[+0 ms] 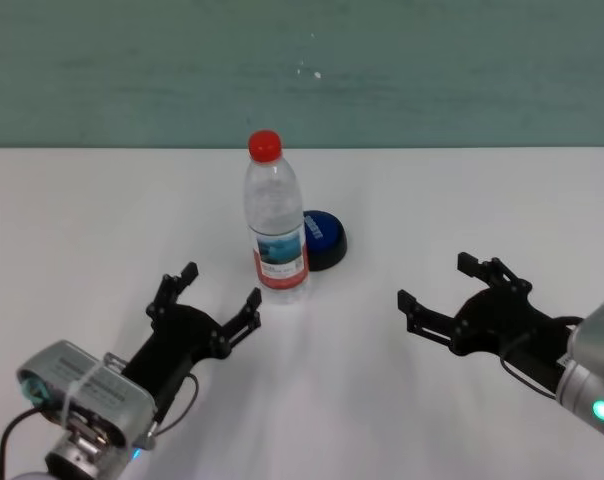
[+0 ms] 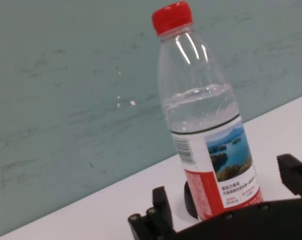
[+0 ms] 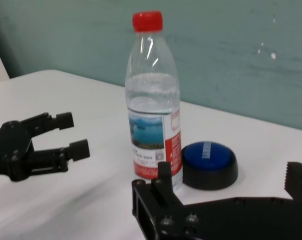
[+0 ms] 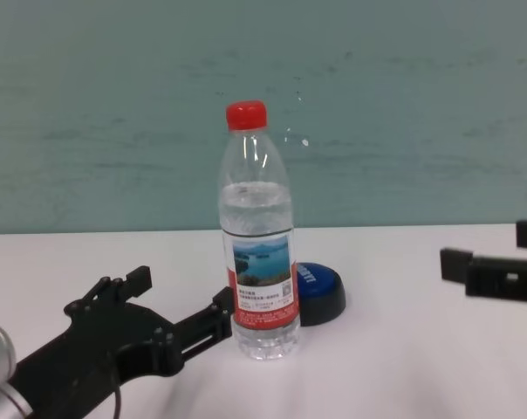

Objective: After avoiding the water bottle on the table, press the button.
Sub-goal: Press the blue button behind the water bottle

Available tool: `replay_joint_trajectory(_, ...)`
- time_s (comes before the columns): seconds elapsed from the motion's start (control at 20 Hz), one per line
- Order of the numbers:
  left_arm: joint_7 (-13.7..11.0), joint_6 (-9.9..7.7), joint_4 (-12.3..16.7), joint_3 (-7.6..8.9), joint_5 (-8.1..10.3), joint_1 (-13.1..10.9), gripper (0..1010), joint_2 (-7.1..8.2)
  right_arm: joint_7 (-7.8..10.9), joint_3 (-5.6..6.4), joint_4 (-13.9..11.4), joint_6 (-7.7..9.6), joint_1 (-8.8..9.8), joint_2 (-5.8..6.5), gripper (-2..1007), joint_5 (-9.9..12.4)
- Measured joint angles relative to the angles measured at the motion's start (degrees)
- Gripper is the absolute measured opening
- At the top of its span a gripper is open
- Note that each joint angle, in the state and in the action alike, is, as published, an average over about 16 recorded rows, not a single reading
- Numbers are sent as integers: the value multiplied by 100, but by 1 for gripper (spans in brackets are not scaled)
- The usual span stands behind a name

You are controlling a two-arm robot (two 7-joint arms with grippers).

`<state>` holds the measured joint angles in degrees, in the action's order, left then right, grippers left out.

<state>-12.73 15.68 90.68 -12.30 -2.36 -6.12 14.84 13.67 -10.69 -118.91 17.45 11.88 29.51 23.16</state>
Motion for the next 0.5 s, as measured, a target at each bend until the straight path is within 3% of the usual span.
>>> replay_joint_trajectory(0.5, 0, 0, 0, 0, 0, 0, 1000, 0, -83, 123, 40, -215, 88, -148, 1004, 75)
